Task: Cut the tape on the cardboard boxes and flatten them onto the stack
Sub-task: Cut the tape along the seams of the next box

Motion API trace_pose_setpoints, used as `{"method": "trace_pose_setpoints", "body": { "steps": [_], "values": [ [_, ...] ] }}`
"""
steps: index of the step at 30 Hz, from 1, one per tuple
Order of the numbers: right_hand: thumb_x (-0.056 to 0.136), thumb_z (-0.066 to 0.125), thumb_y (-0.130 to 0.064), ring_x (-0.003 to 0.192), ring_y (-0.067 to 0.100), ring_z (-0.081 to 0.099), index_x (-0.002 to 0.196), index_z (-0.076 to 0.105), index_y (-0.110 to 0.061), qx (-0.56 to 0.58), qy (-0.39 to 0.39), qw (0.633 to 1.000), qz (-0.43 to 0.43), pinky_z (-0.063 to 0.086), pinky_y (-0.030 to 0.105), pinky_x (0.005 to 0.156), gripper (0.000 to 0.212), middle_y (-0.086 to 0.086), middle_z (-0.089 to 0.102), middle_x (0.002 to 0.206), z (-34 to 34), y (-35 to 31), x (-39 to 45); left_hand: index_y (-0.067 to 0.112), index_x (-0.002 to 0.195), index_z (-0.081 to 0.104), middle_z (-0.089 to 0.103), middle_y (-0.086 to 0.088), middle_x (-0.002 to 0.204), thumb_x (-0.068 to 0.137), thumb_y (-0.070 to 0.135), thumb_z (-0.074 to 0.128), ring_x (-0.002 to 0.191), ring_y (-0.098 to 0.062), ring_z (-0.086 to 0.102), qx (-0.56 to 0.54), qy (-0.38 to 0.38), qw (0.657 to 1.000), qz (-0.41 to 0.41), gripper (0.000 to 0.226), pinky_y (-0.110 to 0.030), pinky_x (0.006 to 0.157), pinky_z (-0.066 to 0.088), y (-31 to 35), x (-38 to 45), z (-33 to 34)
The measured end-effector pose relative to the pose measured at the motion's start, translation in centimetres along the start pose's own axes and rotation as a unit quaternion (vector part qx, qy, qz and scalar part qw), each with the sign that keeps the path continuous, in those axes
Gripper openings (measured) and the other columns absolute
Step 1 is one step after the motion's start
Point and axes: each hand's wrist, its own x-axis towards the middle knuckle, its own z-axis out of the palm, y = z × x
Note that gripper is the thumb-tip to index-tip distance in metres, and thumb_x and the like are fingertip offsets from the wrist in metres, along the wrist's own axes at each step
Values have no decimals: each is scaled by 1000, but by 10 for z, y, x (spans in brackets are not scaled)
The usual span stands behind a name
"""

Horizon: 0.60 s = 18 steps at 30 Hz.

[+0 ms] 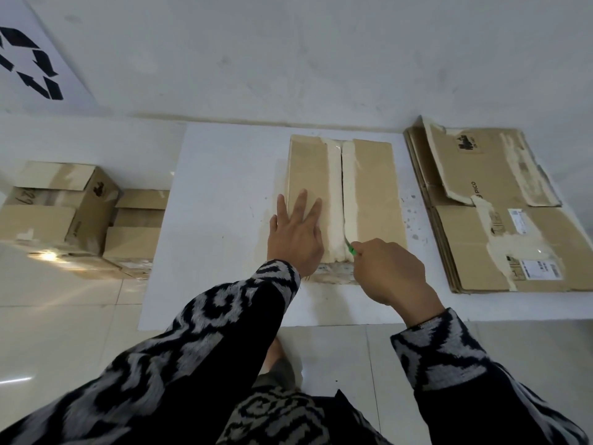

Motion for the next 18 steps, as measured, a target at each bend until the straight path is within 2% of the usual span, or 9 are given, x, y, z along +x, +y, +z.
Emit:
{"method": "trace_pose_setpoints", "body": {
  "steps": [8, 12, 14, 16, 18],
  "values": [
    [95, 37, -10, 78, 18, 47, 114, 61, -18, 1, -6, 1000, 9, 27, 26, 50, 31, -7, 45, 80, 4, 0, 4, 35, 155, 19, 3, 7, 165, 101, 32, 28, 150, -34, -7, -5, -3, 1000, 5, 55, -49, 120, 17, 0, 2, -1],
    [95, 37, -9, 78, 19, 48, 121, 60, -20, -2, -24, 1000, 11, 28, 26, 50, 37, -3, 51, 89, 6, -1, 7, 36, 155, 18, 4, 7, 165, 102, 32, 27, 150, -33, -6, -18, -5, 1000, 6, 54, -50, 119, 18, 0, 1, -1],
    [97, 37, -11, 83, 19, 53, 128, 59, -25, 1, -24, 1000, 1, 38, 27, 56, 40, -3, 58, 99, -1, 4, 5, 39, 155, 16, 4, 9, 165, 103, 35, 24, 150, -33, -5, -29, 5, 999, 13, 53, -50, 119, 18, 0, -2, -2],
    [99, 36, -13, 93, 21, 57, 135, 55, -32, 11, -25, 1000, -5, 49, 31, 69, 45, -2, 62, 114, -6, 11, -1, 40, 155, 14, 3, 9, 165, 104, 37, 21, 151, -33, -5, -38, 4, 999, 19, 52, -50, 119, 17, -1, -4, -3],
    [99, 35, -12, 98, 23, 58, 138, 52, -34, 12, -22, 1000, -10, 53, 36, 78, 48, -1, 61, 120, -6, 13, -5, 39, 156, 12, 1, 8, 165, 104, 38, 21, 151, -34, -6, -37, -13, 999, 22, 52, -52, 118, 16, 0, -3, -7]
  ]
}}
